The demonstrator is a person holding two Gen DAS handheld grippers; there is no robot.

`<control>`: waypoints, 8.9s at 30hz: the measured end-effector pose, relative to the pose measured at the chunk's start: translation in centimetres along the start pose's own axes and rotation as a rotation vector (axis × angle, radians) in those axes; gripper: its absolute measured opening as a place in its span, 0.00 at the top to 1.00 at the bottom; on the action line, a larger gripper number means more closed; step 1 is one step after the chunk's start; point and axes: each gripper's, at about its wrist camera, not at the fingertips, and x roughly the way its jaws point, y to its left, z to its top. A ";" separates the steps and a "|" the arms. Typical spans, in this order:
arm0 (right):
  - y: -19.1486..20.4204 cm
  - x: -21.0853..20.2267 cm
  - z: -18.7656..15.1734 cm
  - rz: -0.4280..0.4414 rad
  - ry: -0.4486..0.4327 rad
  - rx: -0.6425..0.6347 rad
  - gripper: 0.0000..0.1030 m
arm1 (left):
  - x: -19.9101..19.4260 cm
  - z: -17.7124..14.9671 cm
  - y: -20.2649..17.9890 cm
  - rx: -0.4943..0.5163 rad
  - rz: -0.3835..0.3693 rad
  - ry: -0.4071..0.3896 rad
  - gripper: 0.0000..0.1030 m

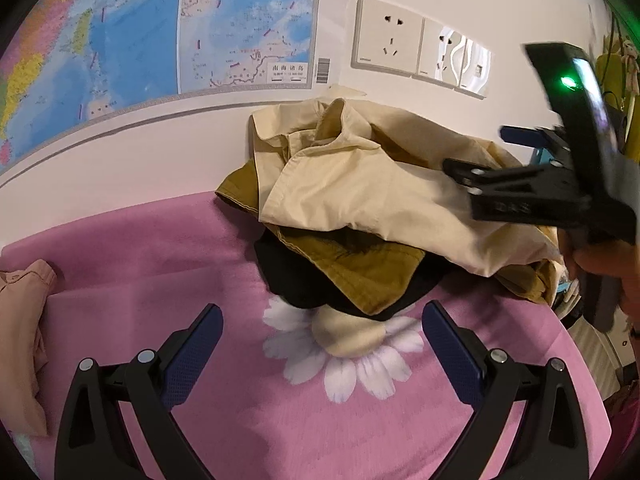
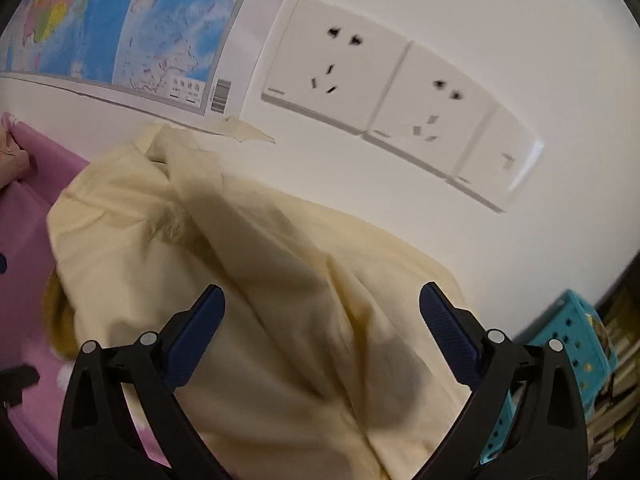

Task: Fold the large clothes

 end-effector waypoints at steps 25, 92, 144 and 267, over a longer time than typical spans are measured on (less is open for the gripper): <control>-5.1 -2.4 5.1 0.162 -0.094 0.100 0.97 | 1.2 0.9 1.1 0.020 -0.087 -0.065 0.06; 5.6 -5.8 2.6 0.778 0.059 0.549 0.97 | -12.7 -0.3 21.3 0.003 0.296 -0.035 0.97; 20.4 -7.7 1.5 0.425 -0.050 -0.666 0.25 | -13.4 -4.6 22.9 0.159 -0.023 0.105 0.36; 7.8 -20.1 -23.5 0.574 0.008 0.439 0.86 | -20.2 -24.9 19.8 -0.018 -0.066 0.005 0.48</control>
